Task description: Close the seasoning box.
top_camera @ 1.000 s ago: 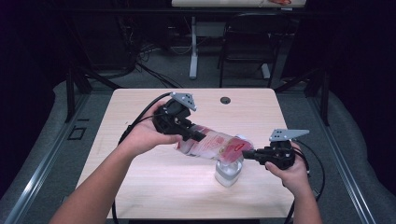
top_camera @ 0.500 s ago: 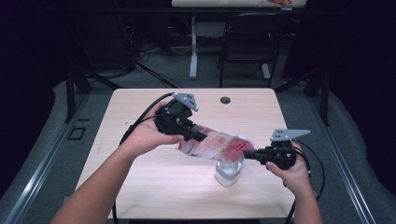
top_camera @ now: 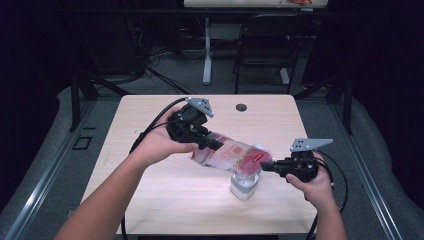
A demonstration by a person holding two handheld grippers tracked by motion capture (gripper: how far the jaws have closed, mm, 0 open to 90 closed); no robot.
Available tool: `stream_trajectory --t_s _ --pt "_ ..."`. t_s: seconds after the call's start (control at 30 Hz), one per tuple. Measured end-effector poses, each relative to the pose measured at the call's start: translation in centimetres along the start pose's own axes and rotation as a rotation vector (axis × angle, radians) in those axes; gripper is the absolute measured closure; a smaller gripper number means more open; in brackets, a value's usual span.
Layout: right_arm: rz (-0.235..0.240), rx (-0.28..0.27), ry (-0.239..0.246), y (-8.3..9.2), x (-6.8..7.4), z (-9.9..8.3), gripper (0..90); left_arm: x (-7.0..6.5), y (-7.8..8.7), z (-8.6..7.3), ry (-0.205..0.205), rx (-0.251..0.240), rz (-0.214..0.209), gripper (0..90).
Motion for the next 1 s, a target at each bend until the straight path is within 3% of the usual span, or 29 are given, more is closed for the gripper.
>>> stream_trajectory --t_s 0.63,1.0 --pt "-0.026 -0.031 -0.002 -0.6 0.0 0.5 88.6 -0.1 0.4 0.2 -0.010 -0.003 0.011 73.9" --pt "-0.003 -0.023 0.000 0.2 0.0 0.3 88.6 -0.2 0.3 1.1 -0.016 -0.006 0.007 73.9"
Point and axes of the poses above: each handheld gripper's, and its own axes: y roughly backward along the jaws, z roughly out of its top, x roughly to its left, the point moved 9 cm from there along -y, roughly forward along the jaws, and after that the axes turned 2 degrees about -y, right-handed, at the moved point
